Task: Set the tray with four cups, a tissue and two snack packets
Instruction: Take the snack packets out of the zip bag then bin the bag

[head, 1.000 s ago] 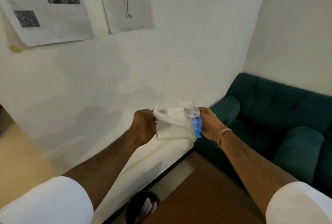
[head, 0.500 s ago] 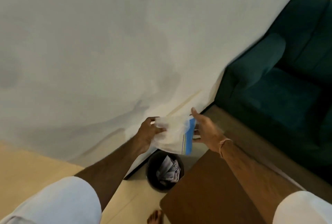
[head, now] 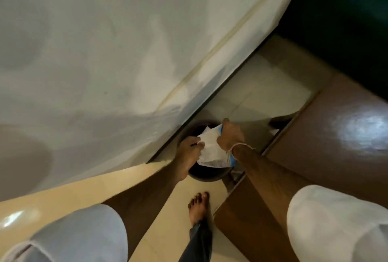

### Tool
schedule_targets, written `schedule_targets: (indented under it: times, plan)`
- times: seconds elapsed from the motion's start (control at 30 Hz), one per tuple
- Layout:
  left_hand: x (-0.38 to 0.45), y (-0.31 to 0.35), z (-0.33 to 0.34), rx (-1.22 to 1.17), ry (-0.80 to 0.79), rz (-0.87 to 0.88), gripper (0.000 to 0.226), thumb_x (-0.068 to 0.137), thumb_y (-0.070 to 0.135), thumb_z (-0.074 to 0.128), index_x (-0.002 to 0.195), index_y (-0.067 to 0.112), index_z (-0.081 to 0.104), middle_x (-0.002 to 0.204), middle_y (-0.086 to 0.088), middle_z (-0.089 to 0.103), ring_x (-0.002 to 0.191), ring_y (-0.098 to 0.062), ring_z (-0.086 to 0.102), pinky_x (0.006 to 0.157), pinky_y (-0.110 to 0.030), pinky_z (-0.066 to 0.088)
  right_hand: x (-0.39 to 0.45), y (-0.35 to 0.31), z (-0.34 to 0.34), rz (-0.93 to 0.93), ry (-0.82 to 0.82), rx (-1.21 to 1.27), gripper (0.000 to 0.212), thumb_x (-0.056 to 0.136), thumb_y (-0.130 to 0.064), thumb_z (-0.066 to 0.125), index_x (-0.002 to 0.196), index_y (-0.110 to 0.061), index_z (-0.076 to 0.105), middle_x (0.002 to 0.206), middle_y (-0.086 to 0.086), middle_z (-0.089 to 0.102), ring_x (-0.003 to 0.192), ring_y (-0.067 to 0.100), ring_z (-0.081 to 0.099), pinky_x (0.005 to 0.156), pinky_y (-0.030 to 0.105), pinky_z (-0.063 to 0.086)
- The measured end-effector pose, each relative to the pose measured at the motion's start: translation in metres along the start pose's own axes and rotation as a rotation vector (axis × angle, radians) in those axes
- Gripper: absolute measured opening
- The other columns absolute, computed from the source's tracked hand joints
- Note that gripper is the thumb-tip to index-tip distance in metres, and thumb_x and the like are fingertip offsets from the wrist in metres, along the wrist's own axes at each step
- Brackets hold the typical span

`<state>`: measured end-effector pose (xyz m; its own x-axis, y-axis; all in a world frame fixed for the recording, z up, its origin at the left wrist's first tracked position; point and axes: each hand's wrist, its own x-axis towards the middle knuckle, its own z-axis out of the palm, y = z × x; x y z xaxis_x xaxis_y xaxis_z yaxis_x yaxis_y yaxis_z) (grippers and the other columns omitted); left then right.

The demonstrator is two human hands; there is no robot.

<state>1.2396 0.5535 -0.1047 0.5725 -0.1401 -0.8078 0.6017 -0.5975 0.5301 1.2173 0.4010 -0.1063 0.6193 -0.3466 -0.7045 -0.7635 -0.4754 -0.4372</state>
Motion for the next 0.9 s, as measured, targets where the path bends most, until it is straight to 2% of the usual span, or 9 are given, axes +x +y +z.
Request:
schedule_targets:
  times: [0.13,0.27,0.33,0.4,0.5,0.6,0.7,0.8,0.9]
  plan:
    - [0.056,-0.058,0.018,-0.046,-0.068,-0.132,0.03,0.095,0.023,0.061,0.124,0.019,0.06,0.122,-0.008,0.063,0.099,-0.019,0.061,0.073,-0.029,0.047,0.057,0.026,0.075,0.044,-0.038,-0.107,0.045,0.093,-0.014,0.056,0.137,-0.009,0.05,0.138,0.021,0.053,0.128,0.04,0.051,0.106,0.048,0.044]
    - [0.1,-0.102,0.028,-0.099,-0.082,-0.223,0.011,0.094,0.022,0.062,0.104,0.027,0.06,0.119,-0.005,0.061,0.103,-0.02,0.061,0.094,-0.036,0.052,0.097,0.041,0.126,0.073,-0.029,-0.194,0.04,0.098,-0.016,0.048,0.136,-0.005,0.05,0.142,0.02,0.049,0.134,0.036,0.044,0.109,0.044,0.039]
    - [0.116,-0.116,0.029,-0.115,-0.081,-0.233,0.011,0.095,0.018,0.06,0.103,0.025,0.062,0.107,-0.001,0.063,0.093,-0.015,0.06,0.084,-0.029,0.052,0.114,0.046,0.143,0.098,-0.027,-0.143,0.043,0.098,-0.017,0.048,0.138,-0.003,0.047,0.143,0.02,0.047,0.134,0.037,0.043,0.108,0.042,0.038]
    - [0.132,-0.129,0.03,-0.117,-0.095,-0.249,0.015,0.093,0.017,0.061,0.106,0.022,0.064,0.108,-0.004,0.065,0.09,-0.016,0.06,0.077,-0.026,0.049,0.129,0.054,0.155,0.128,-0.04,-0.075,0.043,0.097,-0.014,0.049,0.137,0.001,0.047,0.142,0.023,0.048,0.132,0.038,0.045,0.105,0.041,0.039]
    - [0.147,-0.139,0.031,-0.147,-0.094,-0.291,0.023,0.081,0.021,0.07,0.104,0.022,0.067,0.125,-0.015,0.063,0.108,-0.029,0.061,0.093,-0.037,0.051,0.146,0.063,0.163,0.138,-0.083,-0.037,0.047,0.094,-0.012,0.056,0.136,0.005,0.046,0.14,0.027,0.048,0.13,0.042,0.046,0.104,0.044,0.039]
    - [0.153,-0.144,0.026,-0.154,-0.099,-0.313,0.043,0.087,0.023,0.067,0.129,0.017,0.059,0.12,-0.005,0.063,0.107,-0.024,0.061,0.085,-0.031,0.051,0.146,0.06,0.169,0.161,-0.091,0.019,0.072,0.085,-0.025,0.071,0.142,0.003,0.036,0.146,0.027,0.041,0.134,0.042,0.041,0.11,0.048,0.037]
    - [0.147,-0.13,0.021,-0.066,-0.097,-0.248,0.036,0.085,0.024,0.067,0.121,0.025,0.059,0.121,-0.004,0.061,0.106,-0.024,0.061,0.092,-0.037,0.054,0.135,0.05,0.16,0.168,-0.019,0.026,0.1,0.078,-0.041,0.077,0.151,-0.005,0.019,0.154,0.02,0.031,0.142,0.037,0.032,0.116,0.045,0.03]
    - [0.13,-0.102,0.014,0.006,-0.111,-0.171,0.037,0.086,0.027,0.065,0.123,0.024,0.061,0.117,-0.002,0.063,0.094,-0.016,0.063,0.075,-0.027,0.051,0.121,0.04,0.137,0.143,0.007,0.041,0.098,0.08,-0.047,0.073,0.152,-0.009,0.017,0.153,0.021,0.03,0.141,0.04,0.031,0.114,0.048,0.031]
    - [0.114,-0.078,0.009,0.024,-0.141,-0.123,0.045,0.082,0.039,0.061,0.125,0.027,0.061,0.121,-0.004,0.066,0.102,-0.021,0.065,0.09,-0.037,0.054,0.103,0.029,0.112,0.097,-0.013,-0.001,0.09,0.085,-0.048,0.067,0.152,-0.009,0.021,0.153,0.023,0.029,0.14,0.045,0.031,0.113,0.051,0.032]
